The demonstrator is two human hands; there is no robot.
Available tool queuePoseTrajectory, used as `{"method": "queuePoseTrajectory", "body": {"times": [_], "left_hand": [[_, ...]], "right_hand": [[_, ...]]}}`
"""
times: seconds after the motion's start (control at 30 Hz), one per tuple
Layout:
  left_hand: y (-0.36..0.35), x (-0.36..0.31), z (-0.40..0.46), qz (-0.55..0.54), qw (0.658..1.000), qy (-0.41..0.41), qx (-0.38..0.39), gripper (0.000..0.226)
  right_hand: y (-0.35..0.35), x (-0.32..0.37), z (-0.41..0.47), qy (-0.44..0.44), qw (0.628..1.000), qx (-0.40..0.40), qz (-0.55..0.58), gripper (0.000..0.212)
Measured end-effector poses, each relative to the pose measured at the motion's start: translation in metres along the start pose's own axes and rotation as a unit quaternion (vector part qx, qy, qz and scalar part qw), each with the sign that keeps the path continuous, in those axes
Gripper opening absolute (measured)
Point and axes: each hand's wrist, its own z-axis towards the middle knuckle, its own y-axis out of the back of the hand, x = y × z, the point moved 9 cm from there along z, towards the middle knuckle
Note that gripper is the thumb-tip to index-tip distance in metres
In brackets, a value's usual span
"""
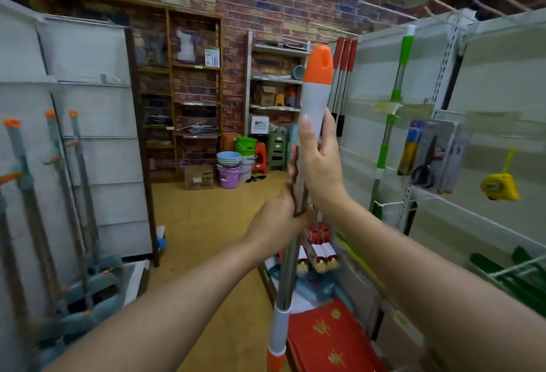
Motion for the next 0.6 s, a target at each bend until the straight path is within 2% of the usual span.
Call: {"method": "queuePoseTrajectory", "body": {"times": [0.17,0.33,0.5,0.6], "left_hand": [[0.014,0.049,0.086,0.008,1.000,0.001,0.028,0.055],[0.032,0.117,0.159,-0.003,0.999,0.013,0.032,0.053],[0.035,0.185,0.227,-0.024,0.997,-0.002,0.074,0.028],[0.041,0.214,0.275,-0.051,0.994,-0.033,0.095,0.040]], "right_hand": [[-0.027,-0.063,0.069,0.003,0.999,-0.030,-0.037,0.045],[-0.074,-0.139,0.129,-0.012,0.998,-0.020,-0.064,0.066],[-0.112,-0.216,0.177,-0.013,0.995,-0.040,-0.093,0.069],[-0.131,-0.254,0.214,-0.016,0.992,-0.062,-0.107,0.067]]}}
